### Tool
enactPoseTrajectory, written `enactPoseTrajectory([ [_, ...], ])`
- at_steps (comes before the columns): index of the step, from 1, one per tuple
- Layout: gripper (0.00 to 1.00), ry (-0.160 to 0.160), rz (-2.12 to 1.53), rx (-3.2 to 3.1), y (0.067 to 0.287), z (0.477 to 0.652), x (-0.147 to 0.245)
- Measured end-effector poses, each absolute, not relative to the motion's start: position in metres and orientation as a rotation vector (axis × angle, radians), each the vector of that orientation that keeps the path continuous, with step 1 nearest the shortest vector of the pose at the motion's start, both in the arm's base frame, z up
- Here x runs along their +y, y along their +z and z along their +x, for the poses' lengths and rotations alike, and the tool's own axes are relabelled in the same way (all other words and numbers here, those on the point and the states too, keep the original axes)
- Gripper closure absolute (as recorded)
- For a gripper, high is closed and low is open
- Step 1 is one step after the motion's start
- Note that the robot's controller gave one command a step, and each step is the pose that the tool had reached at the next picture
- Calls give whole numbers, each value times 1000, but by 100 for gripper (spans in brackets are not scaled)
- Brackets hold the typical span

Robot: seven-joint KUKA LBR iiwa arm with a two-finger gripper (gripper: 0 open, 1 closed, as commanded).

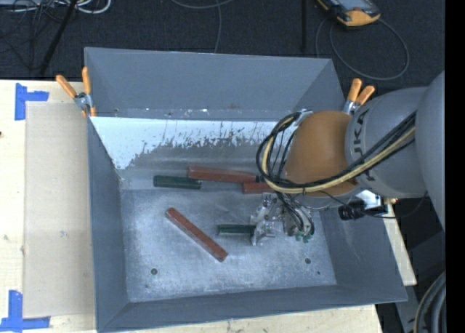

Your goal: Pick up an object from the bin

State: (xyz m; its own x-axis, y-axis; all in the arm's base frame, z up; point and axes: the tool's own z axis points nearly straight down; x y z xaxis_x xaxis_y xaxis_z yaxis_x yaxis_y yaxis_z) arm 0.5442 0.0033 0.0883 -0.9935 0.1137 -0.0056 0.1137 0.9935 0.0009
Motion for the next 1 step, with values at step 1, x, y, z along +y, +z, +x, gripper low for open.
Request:
enactPoseTrajectory([
  [1, 100, 1, 178, 3137, 97, 544, 3],
])
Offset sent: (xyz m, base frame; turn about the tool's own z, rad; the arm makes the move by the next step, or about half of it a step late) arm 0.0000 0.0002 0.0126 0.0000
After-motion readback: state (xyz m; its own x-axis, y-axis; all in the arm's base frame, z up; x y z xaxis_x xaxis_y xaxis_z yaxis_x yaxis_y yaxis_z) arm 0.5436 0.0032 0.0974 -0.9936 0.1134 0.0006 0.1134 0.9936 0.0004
